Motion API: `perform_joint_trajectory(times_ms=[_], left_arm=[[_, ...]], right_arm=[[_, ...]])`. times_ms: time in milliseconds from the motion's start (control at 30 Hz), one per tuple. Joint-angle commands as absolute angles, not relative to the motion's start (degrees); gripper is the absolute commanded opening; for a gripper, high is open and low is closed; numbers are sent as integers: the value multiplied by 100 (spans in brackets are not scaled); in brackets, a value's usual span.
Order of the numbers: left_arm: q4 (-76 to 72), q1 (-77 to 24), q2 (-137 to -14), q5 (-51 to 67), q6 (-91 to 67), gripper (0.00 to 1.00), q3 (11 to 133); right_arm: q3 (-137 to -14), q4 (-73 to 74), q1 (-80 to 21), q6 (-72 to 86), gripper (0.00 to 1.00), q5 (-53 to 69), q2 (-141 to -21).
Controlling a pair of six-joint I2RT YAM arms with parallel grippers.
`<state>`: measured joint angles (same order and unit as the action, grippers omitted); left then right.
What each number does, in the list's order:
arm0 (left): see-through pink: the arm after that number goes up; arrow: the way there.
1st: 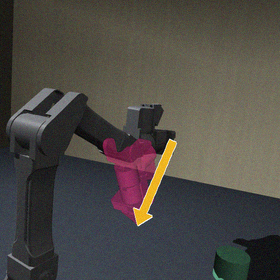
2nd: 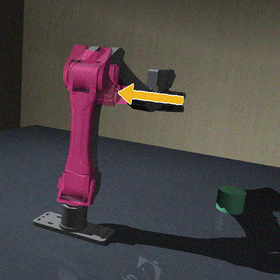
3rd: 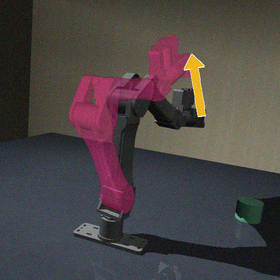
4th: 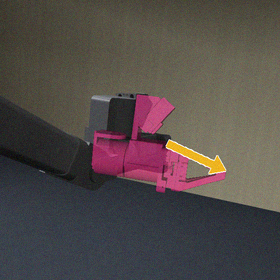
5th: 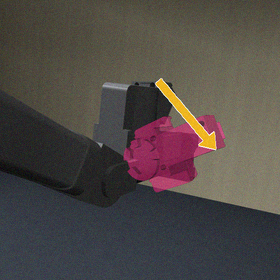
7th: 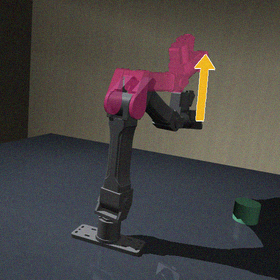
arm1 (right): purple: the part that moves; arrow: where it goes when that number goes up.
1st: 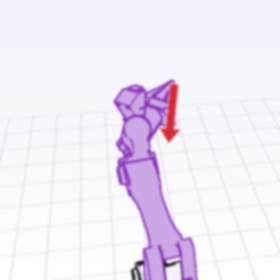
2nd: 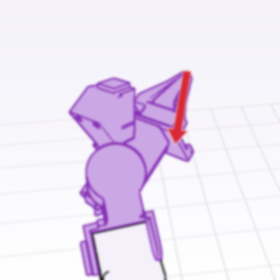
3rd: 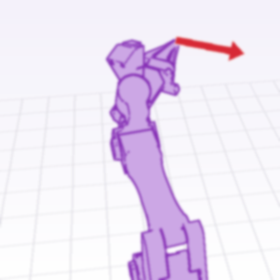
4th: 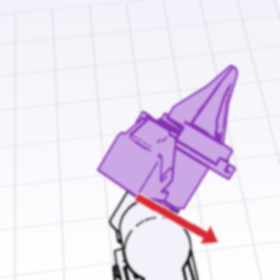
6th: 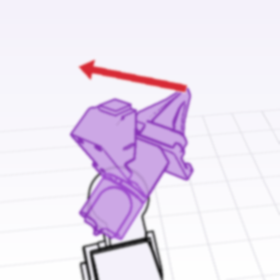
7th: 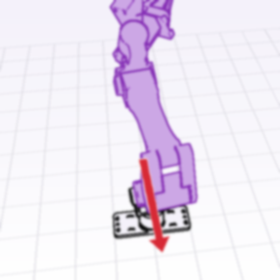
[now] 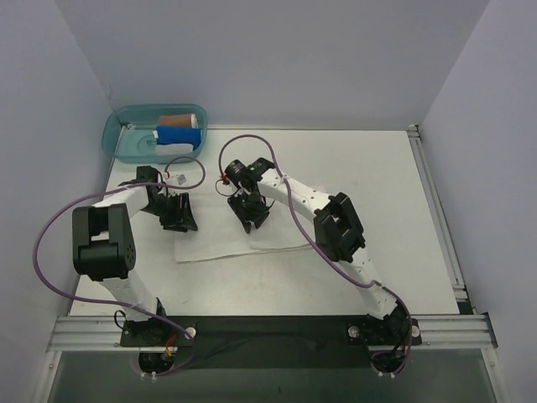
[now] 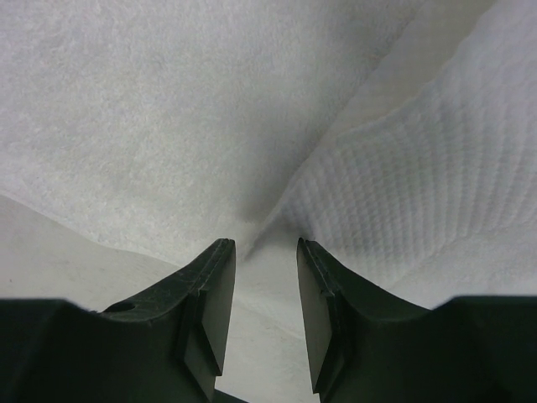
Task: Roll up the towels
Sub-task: Fold the towel
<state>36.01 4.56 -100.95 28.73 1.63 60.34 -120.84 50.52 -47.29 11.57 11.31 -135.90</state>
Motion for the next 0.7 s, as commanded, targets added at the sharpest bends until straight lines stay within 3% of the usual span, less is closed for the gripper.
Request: perform_joint_trajectory(times_ms=[0, 400, 667], left_arm=[[3428, 466, -10204, 2751, 149, 56, 6047], [3428, 466, -10213, 2760, 149, 56, 6064], [3428, 510, -10230, 2751, 149, 55, 6047]], right_arm=[[-12085, 5256, -4737, 1195, 36, 1090, -13693], [-12234, 5265, -4746, 1257, 33, 870, -13992], [-11998, 5256, -4702, 1204, 0, 1002, -13510]])
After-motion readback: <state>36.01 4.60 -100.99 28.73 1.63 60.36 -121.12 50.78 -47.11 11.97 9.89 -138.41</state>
